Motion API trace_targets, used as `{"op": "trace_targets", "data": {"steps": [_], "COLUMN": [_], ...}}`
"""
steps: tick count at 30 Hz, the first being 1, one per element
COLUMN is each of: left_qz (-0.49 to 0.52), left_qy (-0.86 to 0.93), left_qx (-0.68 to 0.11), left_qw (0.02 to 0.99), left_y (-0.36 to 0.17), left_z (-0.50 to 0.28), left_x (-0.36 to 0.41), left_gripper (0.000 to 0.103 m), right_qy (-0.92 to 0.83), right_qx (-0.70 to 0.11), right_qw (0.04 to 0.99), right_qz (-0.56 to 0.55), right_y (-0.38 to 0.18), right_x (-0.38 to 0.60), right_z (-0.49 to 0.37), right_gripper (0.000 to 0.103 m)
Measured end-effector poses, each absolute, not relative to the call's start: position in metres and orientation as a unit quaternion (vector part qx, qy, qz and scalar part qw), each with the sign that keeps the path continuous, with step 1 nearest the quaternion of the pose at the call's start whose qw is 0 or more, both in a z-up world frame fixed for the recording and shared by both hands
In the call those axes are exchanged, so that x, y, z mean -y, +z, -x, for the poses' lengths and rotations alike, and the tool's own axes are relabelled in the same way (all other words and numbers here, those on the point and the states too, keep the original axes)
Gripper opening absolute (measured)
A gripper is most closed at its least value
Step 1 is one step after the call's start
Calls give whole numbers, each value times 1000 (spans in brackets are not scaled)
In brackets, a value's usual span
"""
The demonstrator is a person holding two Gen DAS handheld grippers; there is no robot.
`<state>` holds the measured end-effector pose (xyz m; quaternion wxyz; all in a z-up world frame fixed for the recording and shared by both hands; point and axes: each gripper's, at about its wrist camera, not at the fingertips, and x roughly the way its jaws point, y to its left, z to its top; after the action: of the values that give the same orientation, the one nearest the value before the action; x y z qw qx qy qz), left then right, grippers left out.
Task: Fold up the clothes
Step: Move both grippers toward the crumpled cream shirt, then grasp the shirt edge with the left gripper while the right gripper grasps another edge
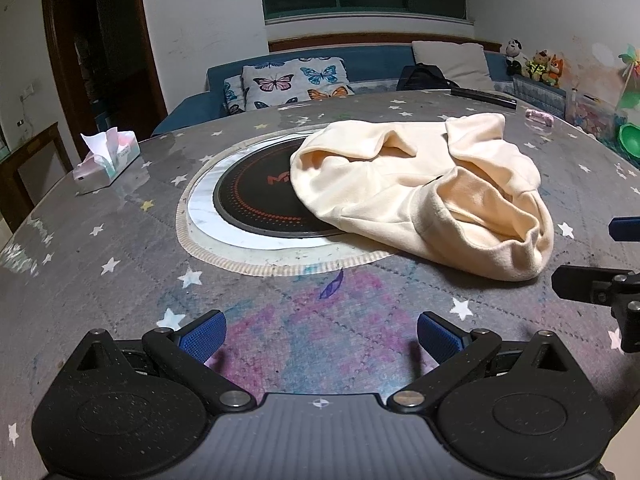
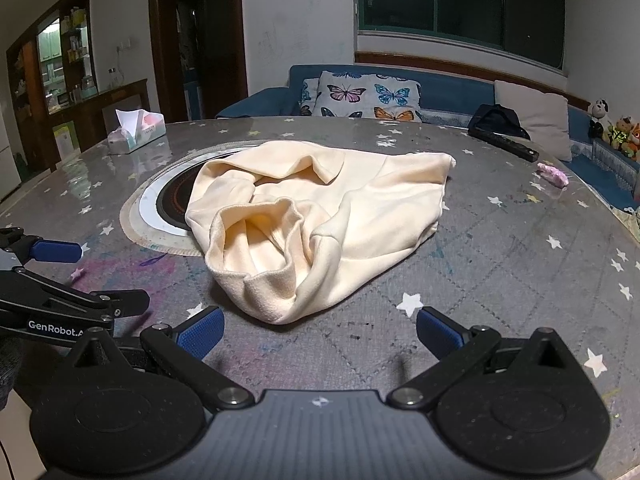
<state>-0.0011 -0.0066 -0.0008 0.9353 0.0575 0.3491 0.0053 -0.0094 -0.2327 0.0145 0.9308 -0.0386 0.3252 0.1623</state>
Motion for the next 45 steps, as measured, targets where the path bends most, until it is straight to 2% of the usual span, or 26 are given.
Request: {"op": "trace_targets", "data": {"steps": [28,42,45], "left_qz": [-70,-101,-112], "left_qy": [-4,-11,-12], "left_qx": [-345,-310,-305], "left_qw": [936,945,946], "left_y": [3,29,32], "left_z": [-23,-71,-92], "left_x": [13,18,21], "left_gripper": [103,102,92], "right_qy": [165,175,168], "right_qx": [-334,-332,-330], "right_qw": [927,926,928], "right_qz": [39,39,41], "right_y": [14,27,30], "right_x": [234,238,241], "right_z": [-16,-53,-69], "right_gripper": [103,103,103]}}
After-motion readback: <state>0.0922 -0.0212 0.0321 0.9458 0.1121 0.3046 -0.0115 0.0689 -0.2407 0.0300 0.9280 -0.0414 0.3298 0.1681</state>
